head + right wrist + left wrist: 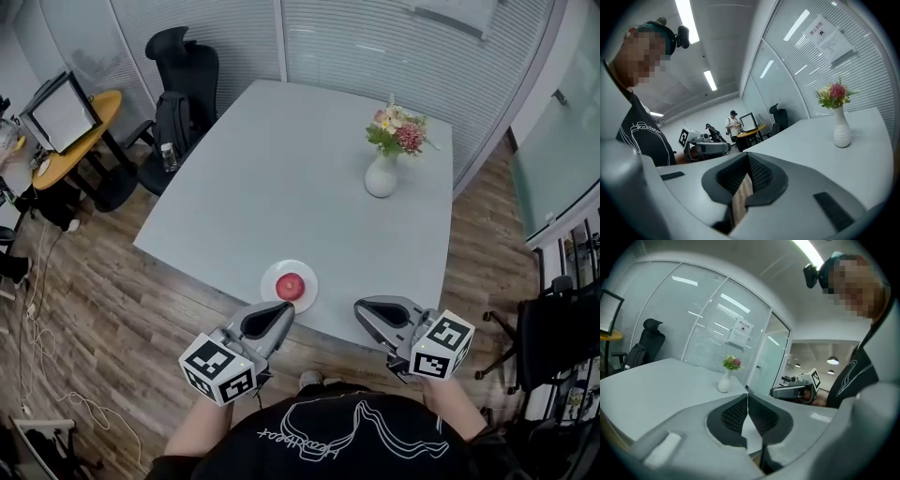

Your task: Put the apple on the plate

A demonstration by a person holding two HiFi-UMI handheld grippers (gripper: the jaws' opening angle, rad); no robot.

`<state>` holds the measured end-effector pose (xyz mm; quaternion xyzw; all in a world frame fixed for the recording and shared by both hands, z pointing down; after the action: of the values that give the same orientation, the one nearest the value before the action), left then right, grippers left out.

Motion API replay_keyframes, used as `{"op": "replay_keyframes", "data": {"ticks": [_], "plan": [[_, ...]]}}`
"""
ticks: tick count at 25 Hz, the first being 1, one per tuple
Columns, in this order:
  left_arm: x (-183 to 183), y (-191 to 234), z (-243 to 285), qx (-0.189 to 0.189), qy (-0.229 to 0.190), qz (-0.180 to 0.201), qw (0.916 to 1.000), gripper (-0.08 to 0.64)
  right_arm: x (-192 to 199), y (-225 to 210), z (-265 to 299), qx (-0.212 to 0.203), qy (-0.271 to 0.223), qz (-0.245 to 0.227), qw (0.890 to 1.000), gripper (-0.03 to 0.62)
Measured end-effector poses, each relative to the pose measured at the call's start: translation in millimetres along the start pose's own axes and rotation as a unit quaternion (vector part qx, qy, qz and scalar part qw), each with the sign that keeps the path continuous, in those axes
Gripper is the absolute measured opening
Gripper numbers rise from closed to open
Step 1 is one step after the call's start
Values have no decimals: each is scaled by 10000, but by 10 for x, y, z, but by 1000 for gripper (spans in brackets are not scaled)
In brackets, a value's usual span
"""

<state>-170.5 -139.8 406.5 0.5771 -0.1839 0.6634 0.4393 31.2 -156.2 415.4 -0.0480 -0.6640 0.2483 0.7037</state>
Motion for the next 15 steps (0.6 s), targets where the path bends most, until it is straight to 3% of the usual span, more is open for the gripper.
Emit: {"op": "replay_keyframes", "data": {"ticks": [4,8,15], "plan": [[-38,-305,38,0,135,159,9998,14,-73,9,-96,-215,12,-71,9997,9],[-83,-475,10,-35,94,8,9999,14,-175,81,-128,-451,-40,-169,9988,8],[-7,-686,35,-276,39,42,9996,15,-35,108,-203,-628,164,-329,9974,8]]}}
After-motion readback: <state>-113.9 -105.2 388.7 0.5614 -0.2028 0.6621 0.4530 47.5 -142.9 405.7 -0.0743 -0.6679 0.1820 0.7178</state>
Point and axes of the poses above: the fingertips, and each gripper's own axes: z forward along the fingers, y to its left, x out of its underside, the point moved 6 cm from there along -z, backward along the fingers, and after that the axes turned 11 degrees about -x, right-handed, at the moved point
